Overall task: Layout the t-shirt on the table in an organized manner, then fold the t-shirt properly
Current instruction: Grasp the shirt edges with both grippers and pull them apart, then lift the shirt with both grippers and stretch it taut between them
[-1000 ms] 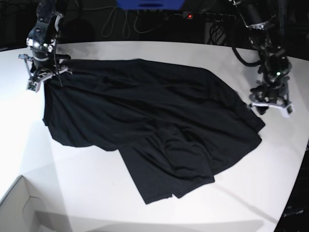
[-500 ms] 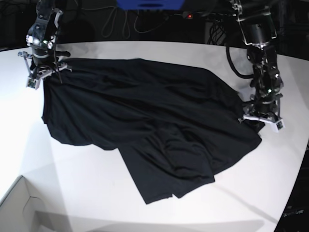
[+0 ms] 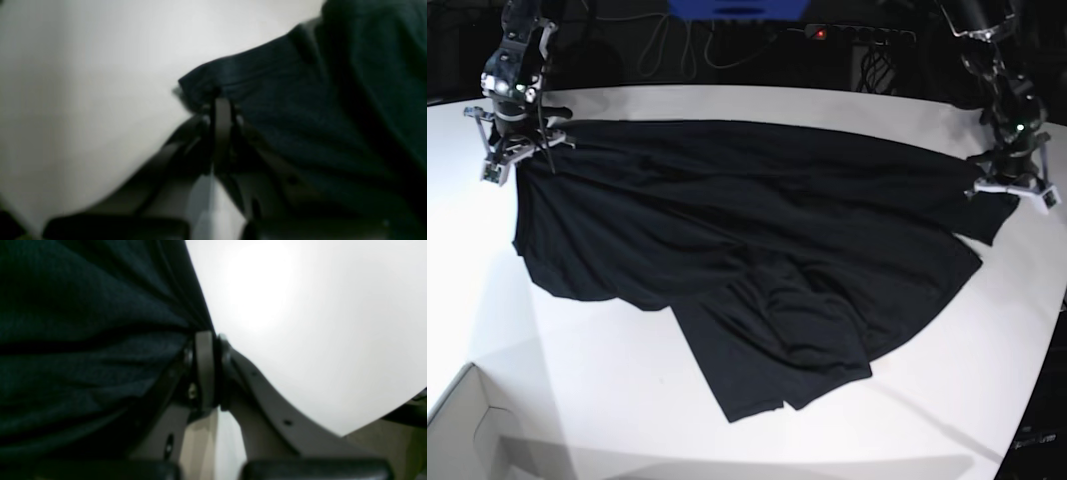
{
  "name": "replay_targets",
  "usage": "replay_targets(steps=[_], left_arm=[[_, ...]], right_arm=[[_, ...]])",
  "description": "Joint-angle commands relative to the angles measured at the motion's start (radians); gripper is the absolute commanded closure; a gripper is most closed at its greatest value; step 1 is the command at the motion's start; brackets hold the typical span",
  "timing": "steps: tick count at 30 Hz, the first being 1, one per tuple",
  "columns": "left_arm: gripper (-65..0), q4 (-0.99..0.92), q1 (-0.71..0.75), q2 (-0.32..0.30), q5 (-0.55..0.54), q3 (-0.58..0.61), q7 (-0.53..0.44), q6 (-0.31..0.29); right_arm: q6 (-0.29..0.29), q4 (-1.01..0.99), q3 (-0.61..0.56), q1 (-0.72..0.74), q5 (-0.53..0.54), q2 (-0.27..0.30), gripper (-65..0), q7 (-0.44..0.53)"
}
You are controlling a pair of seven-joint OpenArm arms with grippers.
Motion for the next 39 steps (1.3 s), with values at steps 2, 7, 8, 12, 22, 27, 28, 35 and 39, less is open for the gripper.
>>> replay_targets(steps=[2,7,8,12,22,27,28,35,39], left_arm=[[-0.2,0.044,0.005,-0.015,-0.002,-0.020,-0.025,-0.002],[-0.2,0.048,0.022,-0.012,-0.002,-0.084,-0.025,-0.002],[-0.2,0.048,0.022,-0.012,-0.002,-0.100,-0.025,-0.002],[-0.2,0.048,0.022,-0.014,-0.003,-0.154,-0.024,-0.002],[-0.2,0.048,0.018,-0.014,-0.003,-0.173,0.093,-0.002],[-0.2,0.048,0.018,-0.009,-0.003,-0.175,0.193,-0.002],[-0.2,0.048,0.021,-0.003,-0.003,-0.175,0.194,-0.002],[-0.2,0.102,0.024,0.017,-0.003,-0.175,0.199,-0.004],[-0.5,0.157,0.050,0.020,-0.003,-0.175,0.200,-0.004]], right_arm=[[-0.004,-0.005,0.000,-0.006,-0.005,0.000,0.0,-0.054],[-0.004,-0.007,-0.002,0.013,-0.005,-0.003,0.0,-0.059],[-0.004,-0.007,-0.002,0.013,-0.005,-0.003,0.0,-0.059],[-0.004,-0.007,-0.002,0.014,-0.005,-0.003,0.0,-0.057],[-0.004,0.013,-0.002,-0.049,-0.005,-0.006,0.0,-0.062],[-0.004,0.078,-0.002,-0.104,-0.005,-0.020,0.0,-0.053],[-0.004,0.090,-0.002,-0.109,-0.005,-0.020,0.0,-0.053],[-0.004,0.130,0.001,-0.112,-0.005,-0.018,0.0,-0.060],[-0.004,0.130,0.003,-0.122,-0.005,-0.018,0.0,-0.060]])
